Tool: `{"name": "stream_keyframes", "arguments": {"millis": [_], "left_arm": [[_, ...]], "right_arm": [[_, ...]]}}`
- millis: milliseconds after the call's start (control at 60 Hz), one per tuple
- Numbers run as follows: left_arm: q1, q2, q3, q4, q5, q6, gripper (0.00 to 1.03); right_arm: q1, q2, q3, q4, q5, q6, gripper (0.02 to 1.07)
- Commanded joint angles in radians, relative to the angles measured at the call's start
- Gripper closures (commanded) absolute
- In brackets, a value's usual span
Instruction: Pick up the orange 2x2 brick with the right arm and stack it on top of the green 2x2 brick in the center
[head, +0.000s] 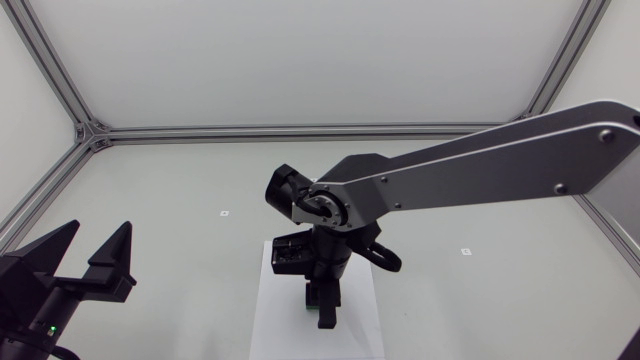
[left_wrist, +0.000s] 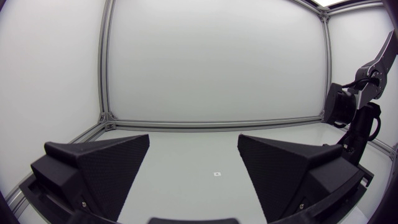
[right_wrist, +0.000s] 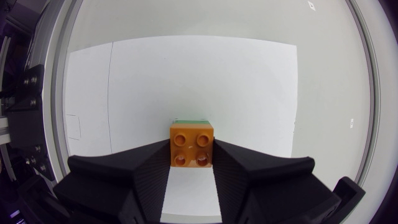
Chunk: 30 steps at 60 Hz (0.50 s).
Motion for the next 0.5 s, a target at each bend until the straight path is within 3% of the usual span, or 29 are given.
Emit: {"name": "stream_keyframes", "arguments": {"millis": [0, 383, 483], "left_arm": [[-0.008, -0.003, -0.041, -0.011, 0.003, 0.006, 0.04], [-0.008, -0.003, -0.041, -0.011, 0.003, 0.006, 0.04], [-0.008, -0.003, -0.041, -0.011, 0.003, 0.006, 0.04]], "right_arm": [[0.0, 0.055, -0.051, -0.008, -0.005, -0.006, 0.66], [-0.001, 0.035, -0.039, -0.005, -0.008, -0.002, 0.66], [-0.001, 0.03, -0.037, -0.003, -0.008, -0.002, 0.57]]}}
